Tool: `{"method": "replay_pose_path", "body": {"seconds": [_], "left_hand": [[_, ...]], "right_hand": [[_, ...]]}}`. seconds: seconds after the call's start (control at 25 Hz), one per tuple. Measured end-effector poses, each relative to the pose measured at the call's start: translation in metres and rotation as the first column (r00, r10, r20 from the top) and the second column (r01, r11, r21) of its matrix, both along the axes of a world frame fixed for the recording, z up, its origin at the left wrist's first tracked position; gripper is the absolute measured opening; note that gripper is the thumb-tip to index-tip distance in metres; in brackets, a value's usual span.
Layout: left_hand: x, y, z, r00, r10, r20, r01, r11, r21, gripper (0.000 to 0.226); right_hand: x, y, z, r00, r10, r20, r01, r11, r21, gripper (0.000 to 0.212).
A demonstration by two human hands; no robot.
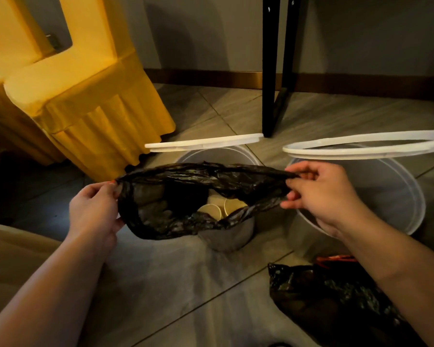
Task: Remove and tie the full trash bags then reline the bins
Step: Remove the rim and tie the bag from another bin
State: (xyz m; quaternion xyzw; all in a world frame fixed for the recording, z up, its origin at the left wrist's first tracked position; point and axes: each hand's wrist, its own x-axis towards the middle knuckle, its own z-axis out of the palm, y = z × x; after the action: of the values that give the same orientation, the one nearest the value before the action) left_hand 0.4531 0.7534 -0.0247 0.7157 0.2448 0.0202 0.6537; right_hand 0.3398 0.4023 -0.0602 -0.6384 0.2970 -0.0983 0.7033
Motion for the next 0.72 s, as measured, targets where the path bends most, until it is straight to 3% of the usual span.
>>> {"method": "replay_pose_path", "body": {"seconds": [0.12,0.24,0.44,0.56,0.72], "left_hand": [[0.0,0.002,-0.002,0.999,0.048,-0.024,-0.048,0.999,0.008,0.01],[-0.003,-0.001,0.002,0.999,0.042,-0.023,-0.042,0.999,0.015,0.01],[-0.035,-0.021,0.014,0.979,-0.187,0.087,0.179,0.979,0.096,0.008],[-0.054,-0.046,0.025,0.914,-0.381,0.142,0.353,0.917,0.186,0.019],[-0.073,-0.082,0.023,0.817,-0.572,0.07,0.558,0.816,0.15,0.029]], "right_hand": [[0.0,-0.004,0.004,0.998,-0.053,0.018,0.047,0.973,0.224,0.022],[-0.007,0.002,0.008,0.985,0.171,-0.025,-0.163,0.967,0.196,0.03],[-0.007,-0.001,0.025,0.993,0.114,0.02,-0.113,0.927,0.357,0.026],[-0.009,0.011,0.033,0.991,0.091,0.097,-0.118,0.937,0.33,0.023],[-0.009,0.035,0.036,0.985,0.116,0.125,-0.154,0.921,0.358,0.03]]}}
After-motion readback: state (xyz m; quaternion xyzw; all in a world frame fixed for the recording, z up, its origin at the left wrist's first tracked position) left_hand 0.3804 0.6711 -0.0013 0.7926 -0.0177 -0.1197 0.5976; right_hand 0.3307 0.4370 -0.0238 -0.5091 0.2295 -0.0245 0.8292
